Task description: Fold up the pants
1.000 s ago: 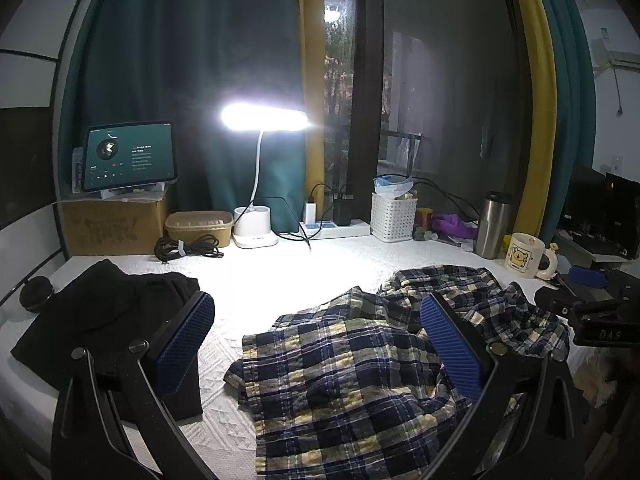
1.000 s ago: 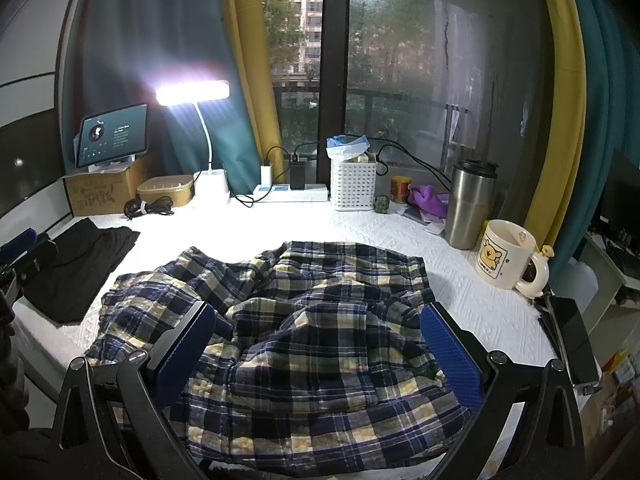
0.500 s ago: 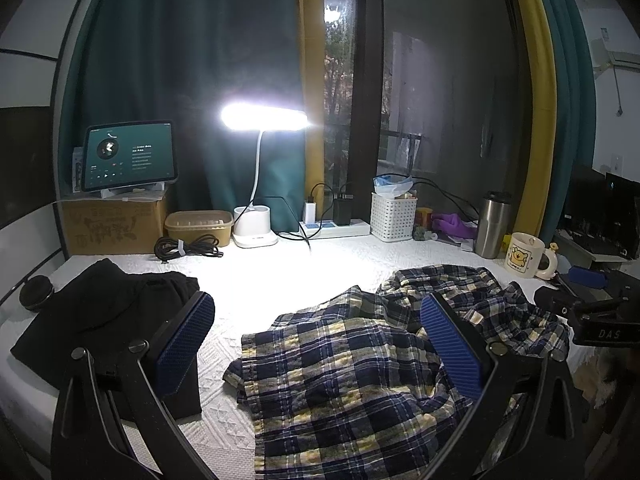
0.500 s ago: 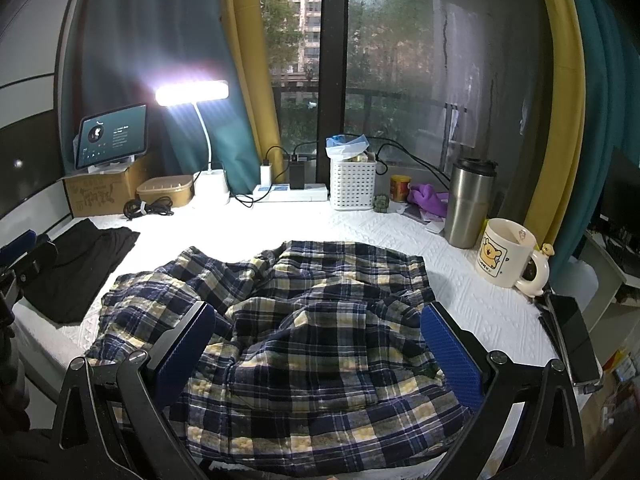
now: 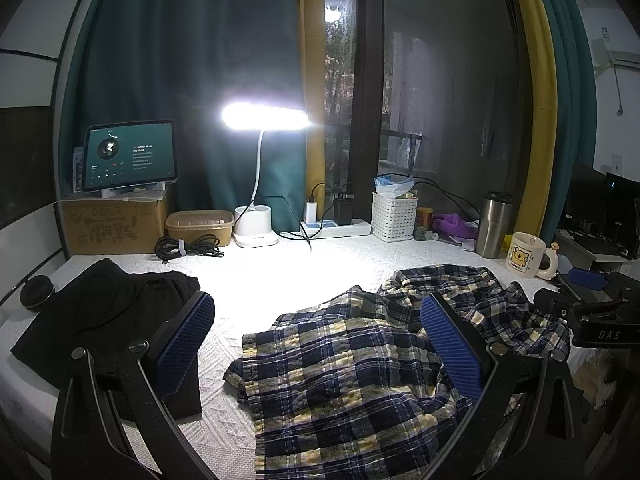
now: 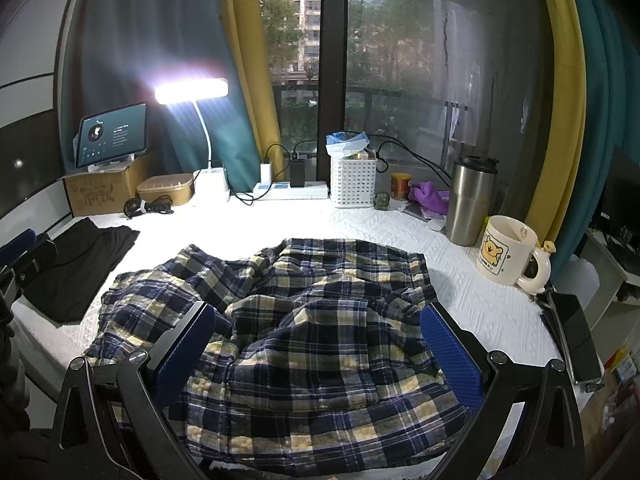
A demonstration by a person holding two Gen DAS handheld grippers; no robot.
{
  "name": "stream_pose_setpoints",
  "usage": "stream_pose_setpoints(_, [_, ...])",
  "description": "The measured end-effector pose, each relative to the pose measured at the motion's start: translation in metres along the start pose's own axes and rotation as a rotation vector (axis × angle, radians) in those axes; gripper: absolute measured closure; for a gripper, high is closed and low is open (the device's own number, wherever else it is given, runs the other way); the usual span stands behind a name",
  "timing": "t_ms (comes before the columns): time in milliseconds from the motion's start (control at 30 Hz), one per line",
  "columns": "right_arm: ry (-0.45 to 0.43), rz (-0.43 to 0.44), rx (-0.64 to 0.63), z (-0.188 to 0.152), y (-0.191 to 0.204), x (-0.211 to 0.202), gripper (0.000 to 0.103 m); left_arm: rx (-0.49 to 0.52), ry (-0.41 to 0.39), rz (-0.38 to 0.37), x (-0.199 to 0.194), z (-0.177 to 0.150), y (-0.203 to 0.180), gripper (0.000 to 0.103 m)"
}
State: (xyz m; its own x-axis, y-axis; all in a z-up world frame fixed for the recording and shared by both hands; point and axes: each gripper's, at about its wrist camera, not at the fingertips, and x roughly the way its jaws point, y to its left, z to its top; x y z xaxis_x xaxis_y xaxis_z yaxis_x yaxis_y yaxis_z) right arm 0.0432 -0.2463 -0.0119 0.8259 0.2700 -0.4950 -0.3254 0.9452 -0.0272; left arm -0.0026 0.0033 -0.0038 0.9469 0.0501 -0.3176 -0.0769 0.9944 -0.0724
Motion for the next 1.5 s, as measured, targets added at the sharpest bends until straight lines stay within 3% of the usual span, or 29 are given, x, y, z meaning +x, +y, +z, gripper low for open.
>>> stream_pose_setpoints(433, [0.011, 0.006, 0.008, -0.002, -0.003, 0.009, 0.0, 0.015, 0.01, -0.005, 0.007, 0.003, -0.002, 0.001])
stream_pose_setpoints(700, [0.015, -0.001, 0.022, 0.011, -0.023, 0.035, 0.0, 0.04, 0.066, 0.032, 0.043, 0.013, 0.015, 0.001])
stream_pose_setpoints(900, [0.044, -0.027, 0.027, 0.026, -0.05, 0.061, 0.0, 0.032, 0.2, 0.013, 0.103, 0.016, 0.047, 0.001])
stream_pose_setpoints(1000, [0.046, -0.04, 0.014, 0.04, -0.067, 0.075, 0.0, 0.025, 0.307, -0.074, 0.141, 0.012, 0.058, 0.001])
stream_pose_setpoints(1167, [0.067, -0.044, 0.029, 0.066, -0.105, 0.106, 0.0, 0.155, 0.458, -0.128, 0.193, -0.001, 0.055, 0.002])
stream_pose_setpoints(1267, [0.139, -0.008, 0.028, 0.073, -0.121, 0.136, 0.0, 0.164, 0.54, -0.189, 0.216, -0.007, 0.055, 0.002])
stream_pose_setpoints(1500, [0.312, 0.09, -0.002, 0.059, -0.14, 0.216, 0.001, 0.253, 0.684, -0.303, 0.244, -0.022, 0.042, 0.023])
